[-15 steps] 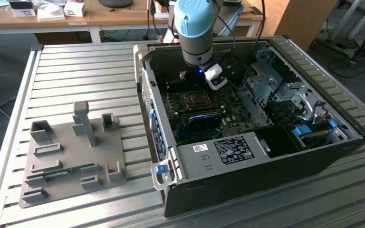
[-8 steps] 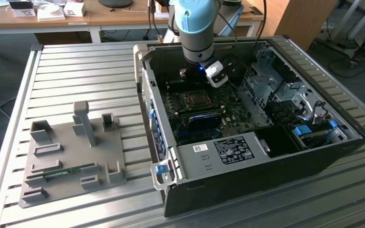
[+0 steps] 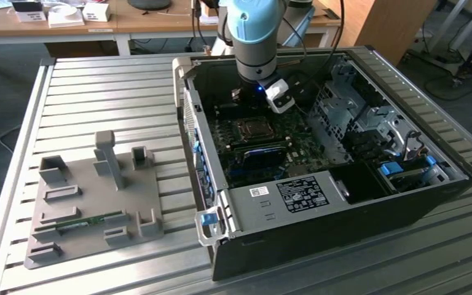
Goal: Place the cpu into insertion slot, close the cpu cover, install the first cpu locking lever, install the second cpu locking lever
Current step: 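Install the first cpu locking lever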
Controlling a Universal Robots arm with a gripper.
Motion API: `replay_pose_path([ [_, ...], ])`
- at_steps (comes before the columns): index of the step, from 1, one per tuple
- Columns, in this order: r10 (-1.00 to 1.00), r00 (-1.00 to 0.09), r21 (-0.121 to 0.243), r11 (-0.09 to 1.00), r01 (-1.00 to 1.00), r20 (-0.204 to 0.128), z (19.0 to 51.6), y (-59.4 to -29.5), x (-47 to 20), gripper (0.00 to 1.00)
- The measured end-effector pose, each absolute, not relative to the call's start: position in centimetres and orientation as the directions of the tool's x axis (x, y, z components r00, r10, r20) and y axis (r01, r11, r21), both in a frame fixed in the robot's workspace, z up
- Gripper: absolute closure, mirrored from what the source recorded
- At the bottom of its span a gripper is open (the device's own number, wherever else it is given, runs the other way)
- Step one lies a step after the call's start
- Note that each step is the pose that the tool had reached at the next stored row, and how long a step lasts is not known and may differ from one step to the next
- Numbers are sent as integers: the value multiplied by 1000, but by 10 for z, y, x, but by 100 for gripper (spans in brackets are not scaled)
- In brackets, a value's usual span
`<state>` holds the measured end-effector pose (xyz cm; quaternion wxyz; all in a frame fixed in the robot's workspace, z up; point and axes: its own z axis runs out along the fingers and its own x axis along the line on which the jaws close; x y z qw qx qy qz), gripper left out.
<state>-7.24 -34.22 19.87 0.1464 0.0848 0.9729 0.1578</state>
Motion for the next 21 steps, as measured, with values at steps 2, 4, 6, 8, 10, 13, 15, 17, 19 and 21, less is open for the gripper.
replay_pose_path([
  [2, 211, -943, 332, 936, 119, -258, 199, -342, -72, 89],
  [4, 211, -943, 332, 936, 119, -258, 199, -342, -72, 89],
  [6, 211, -943, 332, 936, 119, -258, 200, -342, -72, 89],
  [8, 211, -943, 332, 936, 119, -258, 202, -342, -72, 89],
  [10, 211, -943, 331, 936, 119, -257, 204, -342, -72, 89],
  [13, 211, -943, 332, 936, 119, -257, 204, -342, -72, 89],
  [15, 211, -943, 332, 936, 119, -257, 204, -342, -72, 89],
  [17, 211, -943, 332, 936, 119, -257, 204, -342, -72, 89],
  [19, 211, -943, 332, 936, 119, -257, 204, -342, -72, 89],
  [21, 210, -944, 330, 936, 120, -256, 205, -342, -72, 89],
])
